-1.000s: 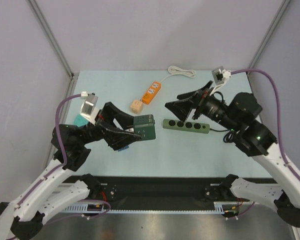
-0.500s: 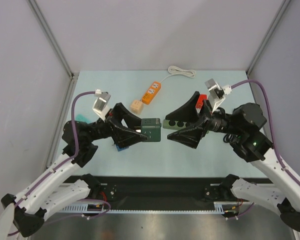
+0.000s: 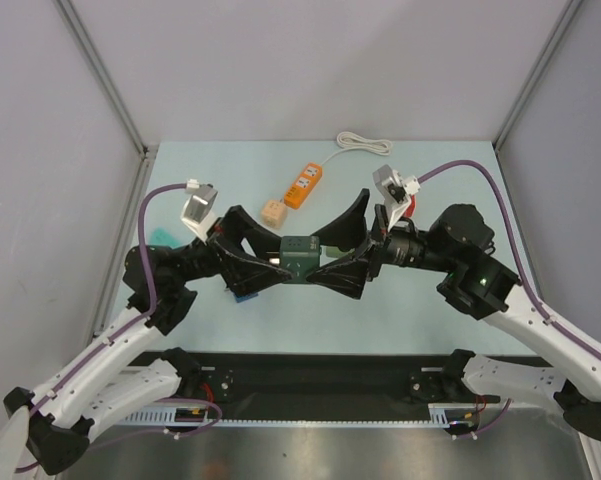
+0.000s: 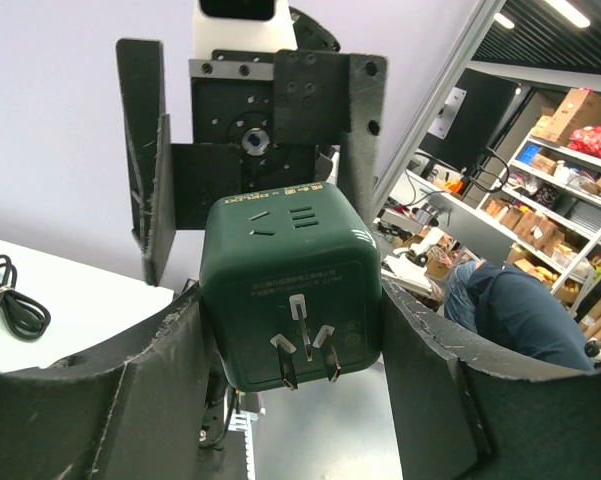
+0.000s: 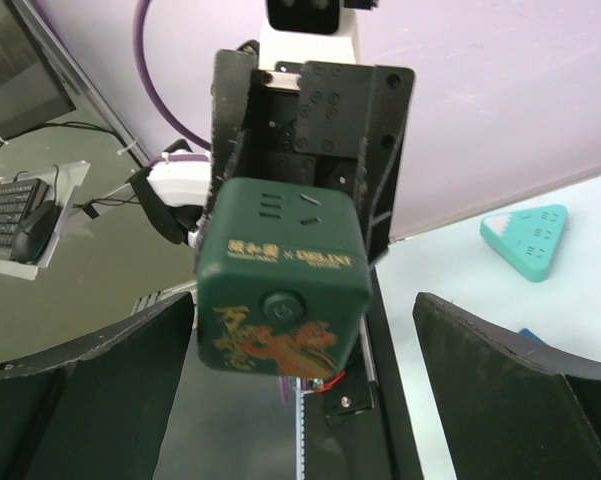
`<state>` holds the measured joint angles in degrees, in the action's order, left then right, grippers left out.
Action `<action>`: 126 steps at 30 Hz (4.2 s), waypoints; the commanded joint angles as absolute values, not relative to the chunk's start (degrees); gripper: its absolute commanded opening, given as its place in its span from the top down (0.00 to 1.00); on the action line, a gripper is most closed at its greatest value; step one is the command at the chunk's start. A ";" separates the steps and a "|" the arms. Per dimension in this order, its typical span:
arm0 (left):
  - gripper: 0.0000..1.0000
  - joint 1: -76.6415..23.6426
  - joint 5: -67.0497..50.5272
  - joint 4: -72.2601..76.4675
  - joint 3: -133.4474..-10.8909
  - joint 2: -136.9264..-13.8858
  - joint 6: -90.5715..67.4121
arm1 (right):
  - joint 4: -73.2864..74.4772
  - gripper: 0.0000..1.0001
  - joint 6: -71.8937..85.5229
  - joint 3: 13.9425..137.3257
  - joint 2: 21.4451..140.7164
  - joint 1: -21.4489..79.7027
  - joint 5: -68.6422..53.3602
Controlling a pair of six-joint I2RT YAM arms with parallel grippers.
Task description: Insert the plug
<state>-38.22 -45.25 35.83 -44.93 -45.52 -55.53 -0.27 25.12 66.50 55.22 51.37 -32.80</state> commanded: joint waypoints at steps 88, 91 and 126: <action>0.00 -34.98 -11.86 -18.46 -43.94 -48.52 -26.89 | 66.89 1.00 35.16 99.23 105.38 27.42 17.14; 0.00 -34.98 -11.69 -18.37 -44.12 -48.34 -26.37 | 64.78 1.00 35.15 95.81 104.50 27.25 16.96; 0.00 -34.98 -10.55 -18.63 -43.95 -48.25 -26.19 | 54.14 1.00 31.11 86.75 102.57 24.52 13.98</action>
